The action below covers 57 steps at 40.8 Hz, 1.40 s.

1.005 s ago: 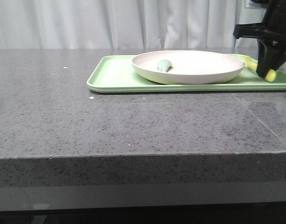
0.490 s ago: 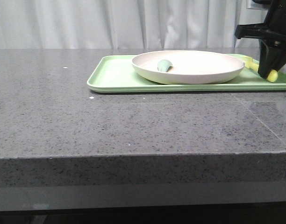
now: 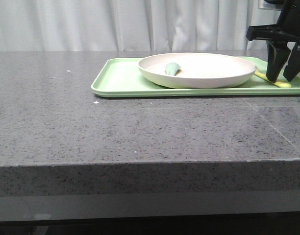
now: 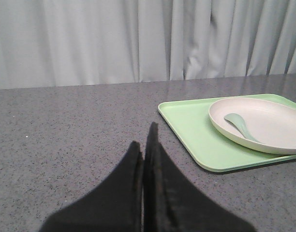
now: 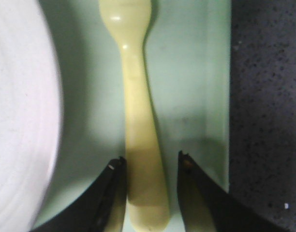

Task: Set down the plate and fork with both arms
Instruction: 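Raise the right gripper away from the fork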

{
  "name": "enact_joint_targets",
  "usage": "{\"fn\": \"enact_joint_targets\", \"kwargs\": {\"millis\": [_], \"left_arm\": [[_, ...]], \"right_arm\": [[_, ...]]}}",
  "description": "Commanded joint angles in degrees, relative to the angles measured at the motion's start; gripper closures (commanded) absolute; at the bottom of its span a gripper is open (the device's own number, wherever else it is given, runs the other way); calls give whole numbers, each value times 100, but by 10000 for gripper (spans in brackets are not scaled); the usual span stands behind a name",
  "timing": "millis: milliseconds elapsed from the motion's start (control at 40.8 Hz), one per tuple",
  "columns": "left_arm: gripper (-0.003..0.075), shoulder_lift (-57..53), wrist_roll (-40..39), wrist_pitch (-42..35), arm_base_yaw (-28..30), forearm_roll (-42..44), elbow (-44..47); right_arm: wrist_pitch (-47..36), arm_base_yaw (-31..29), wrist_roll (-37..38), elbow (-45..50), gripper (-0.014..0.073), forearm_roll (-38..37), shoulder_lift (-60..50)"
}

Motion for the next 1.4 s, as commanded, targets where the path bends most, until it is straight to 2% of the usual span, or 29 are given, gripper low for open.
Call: {"fn": "enact_joint_targets", "kwargs": {"millis": [0,270,343,417,564,735,907,1029,1373], "left_arm": [[739,45,-17,-421,5,-30,-145],[739,45,-17,-421,5,-30,-145],[739,45,-17,-421,5,-30,-145],[739,45,-17,-421,5,-30,-145],[739,45,-17,-421,5,-30,-145],[739,45,-17,-421,5,-30,-145],[739,45,-17,-421,5,-30,-145],[739,45,-17,-421,5,-30,-145],[739,45,-17,-421,5,-30,-145]], "right_arm": [[-129,-44,-15,-192,291,-30,-348],[42,-44,-15,-192,295,-25,-850],[47,-44,-15,-192,323,-25,-1033],[47,-44,-15,-192,387,-25,-1169],[49,-44,-15,-192,574,-25,-1322],[120,-44,-15,-192,710,-25,-1469],[152,-31,-100,-141,708,-25,-1904],[-64,47,-303,267,708,-25,-2436],[-2047,303,-449,2746,708,-25,-4400]]}}
